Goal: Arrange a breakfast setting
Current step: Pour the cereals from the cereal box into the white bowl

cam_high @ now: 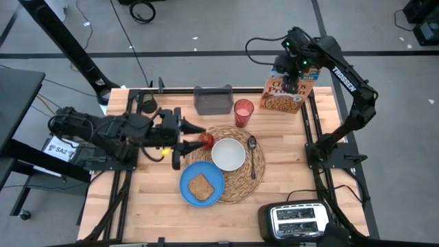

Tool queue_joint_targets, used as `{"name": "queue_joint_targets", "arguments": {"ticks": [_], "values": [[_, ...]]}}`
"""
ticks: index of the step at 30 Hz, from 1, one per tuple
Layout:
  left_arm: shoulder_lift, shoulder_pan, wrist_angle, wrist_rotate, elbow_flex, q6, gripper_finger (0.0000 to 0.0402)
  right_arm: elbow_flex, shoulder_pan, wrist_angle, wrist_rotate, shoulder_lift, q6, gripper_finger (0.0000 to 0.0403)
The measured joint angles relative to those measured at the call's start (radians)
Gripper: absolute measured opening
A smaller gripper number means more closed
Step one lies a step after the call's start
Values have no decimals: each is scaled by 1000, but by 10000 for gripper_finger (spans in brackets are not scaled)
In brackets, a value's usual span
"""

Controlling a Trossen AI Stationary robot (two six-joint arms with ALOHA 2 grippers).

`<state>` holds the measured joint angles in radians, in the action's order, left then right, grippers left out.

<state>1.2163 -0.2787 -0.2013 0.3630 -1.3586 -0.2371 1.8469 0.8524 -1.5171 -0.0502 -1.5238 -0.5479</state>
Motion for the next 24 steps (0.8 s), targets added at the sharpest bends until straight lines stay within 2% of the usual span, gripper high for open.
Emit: {"name": "queue_joint_targets", "arguments": {"ticks": [9, 10, 17, 24], "values": [[-3, 78, 33, -1, 0, 17, 207, 0, -2, -55, -1, -3, 39, 22], [-6, 82, 25, -8, 0, 17, 210, 0, -2, -54, -1, 1, 48, 12], [-8, 93, -35, -40, 0, -35, 258, 0, -62, -60, -57, 131, 92, 6], [-6, 189, -75, -116, 0, -113, 313, 0, -206, -59, -9, 281, 199, 3]]}}
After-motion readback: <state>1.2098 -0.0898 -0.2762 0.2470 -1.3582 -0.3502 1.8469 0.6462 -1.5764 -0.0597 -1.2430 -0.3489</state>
